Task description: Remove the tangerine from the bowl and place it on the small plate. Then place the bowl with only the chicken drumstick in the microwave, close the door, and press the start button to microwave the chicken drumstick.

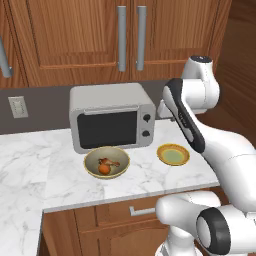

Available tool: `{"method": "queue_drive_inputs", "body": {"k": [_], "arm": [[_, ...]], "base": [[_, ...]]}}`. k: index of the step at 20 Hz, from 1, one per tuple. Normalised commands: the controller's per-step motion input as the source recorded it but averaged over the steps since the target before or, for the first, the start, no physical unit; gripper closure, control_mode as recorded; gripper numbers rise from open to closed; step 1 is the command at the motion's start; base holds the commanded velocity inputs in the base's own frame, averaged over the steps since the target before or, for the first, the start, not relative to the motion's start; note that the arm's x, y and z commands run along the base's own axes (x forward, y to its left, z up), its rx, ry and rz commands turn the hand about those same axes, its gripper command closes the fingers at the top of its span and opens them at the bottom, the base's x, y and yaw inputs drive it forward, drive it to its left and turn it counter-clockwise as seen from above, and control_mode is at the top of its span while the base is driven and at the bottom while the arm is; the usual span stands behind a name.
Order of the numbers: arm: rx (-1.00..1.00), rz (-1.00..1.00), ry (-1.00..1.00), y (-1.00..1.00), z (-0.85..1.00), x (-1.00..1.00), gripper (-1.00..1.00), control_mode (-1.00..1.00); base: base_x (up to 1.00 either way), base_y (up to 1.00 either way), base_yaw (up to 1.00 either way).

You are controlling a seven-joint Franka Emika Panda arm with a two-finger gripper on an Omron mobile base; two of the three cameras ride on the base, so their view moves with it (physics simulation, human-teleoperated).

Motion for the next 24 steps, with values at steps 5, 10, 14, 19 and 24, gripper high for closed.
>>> {"method": "queue_drive_inputs", "body": {"k": [5,10,14,19,24], "arm": [[0.00,0.00,-0.03,0.10,-0.07,-0.36,-1.00,-1.00],[0.00,0.00,0.38,0.92,-0.41,-0.21,-1.00,-1.00],[0.00,0.00,0.48,1.00,-0.34,-0.03,-1.00,-1.00],[-0.03,0.01,0.36,0.49,-0.41,0.00,-1.00,-1.00],[-0.15,-0.09,-0.08,0.66,-0.61,-0.09,-1.00,-1.00]], "base": [[0.00,0.00,0.00],[0.00,0.00,0.00],[0.00,0.00,0.00],[0.00,0.00,0.00],[0.00,0.00,0.00]]}}
